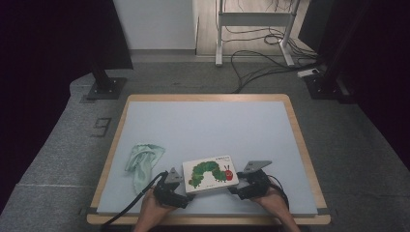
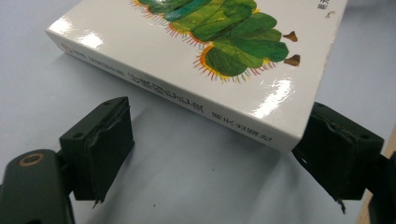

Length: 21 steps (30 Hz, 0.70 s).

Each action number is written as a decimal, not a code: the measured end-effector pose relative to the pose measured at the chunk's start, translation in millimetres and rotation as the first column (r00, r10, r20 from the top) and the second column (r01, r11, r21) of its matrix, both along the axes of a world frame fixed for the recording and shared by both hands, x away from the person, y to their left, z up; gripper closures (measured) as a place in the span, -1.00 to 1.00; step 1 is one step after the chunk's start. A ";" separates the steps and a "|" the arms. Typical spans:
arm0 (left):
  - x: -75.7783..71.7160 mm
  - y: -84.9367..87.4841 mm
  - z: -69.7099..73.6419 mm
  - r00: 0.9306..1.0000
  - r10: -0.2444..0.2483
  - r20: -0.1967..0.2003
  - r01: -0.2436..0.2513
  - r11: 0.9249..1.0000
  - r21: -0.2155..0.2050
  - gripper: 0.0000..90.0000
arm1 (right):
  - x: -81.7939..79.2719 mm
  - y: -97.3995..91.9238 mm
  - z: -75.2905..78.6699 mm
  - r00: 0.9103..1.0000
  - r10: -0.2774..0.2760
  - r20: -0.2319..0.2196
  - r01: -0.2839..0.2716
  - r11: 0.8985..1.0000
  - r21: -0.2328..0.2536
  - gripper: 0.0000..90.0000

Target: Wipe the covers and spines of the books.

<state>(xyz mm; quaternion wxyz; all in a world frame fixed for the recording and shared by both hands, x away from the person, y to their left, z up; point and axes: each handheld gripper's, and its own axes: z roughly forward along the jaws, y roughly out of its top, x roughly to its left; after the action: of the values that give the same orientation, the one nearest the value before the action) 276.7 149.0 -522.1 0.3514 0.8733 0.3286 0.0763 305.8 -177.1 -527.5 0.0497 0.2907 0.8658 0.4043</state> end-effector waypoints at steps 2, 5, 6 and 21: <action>-0.4 1.3 0.1 1.000 -0.004 -0.003 0.004 1.000 -0.004 -0.69 | -0.8 0.5 0.0 1.000 0.001 0.004 -0.001 1.000 -0.006 -0.41; -2.7 1.5 0.1 1.000 -0.010 0.001 0.010 1.000 0.003 -0.69 | -1.6 1.1 0.0 1.000 0.009 0.013 -0.009 1.000 -0.015 -0.44; -3.0 1.9 0.2 1.000 -0.010 -0.001 0.010 1.000 -0.001 -0.69 | -1.6 0.3 0.2 1.000 0.016 -0.009 -0.016 1.000 0.013 -0.41; -3.3 9.0 1.9 0.999 -0.044 0.026 0.045 0.999 -0.011 -0.05 | -7.9 6.4 0.6 0.998 -0.031 0.055 0.034 0.998 -0.052 -0.23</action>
<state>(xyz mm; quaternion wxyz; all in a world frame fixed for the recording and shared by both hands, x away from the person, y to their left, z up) 273.3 158.0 -520.1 0.3621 0.8774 0.3049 0.0778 297.9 -170.7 -526.9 0.0875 0.2922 0.8697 0.3880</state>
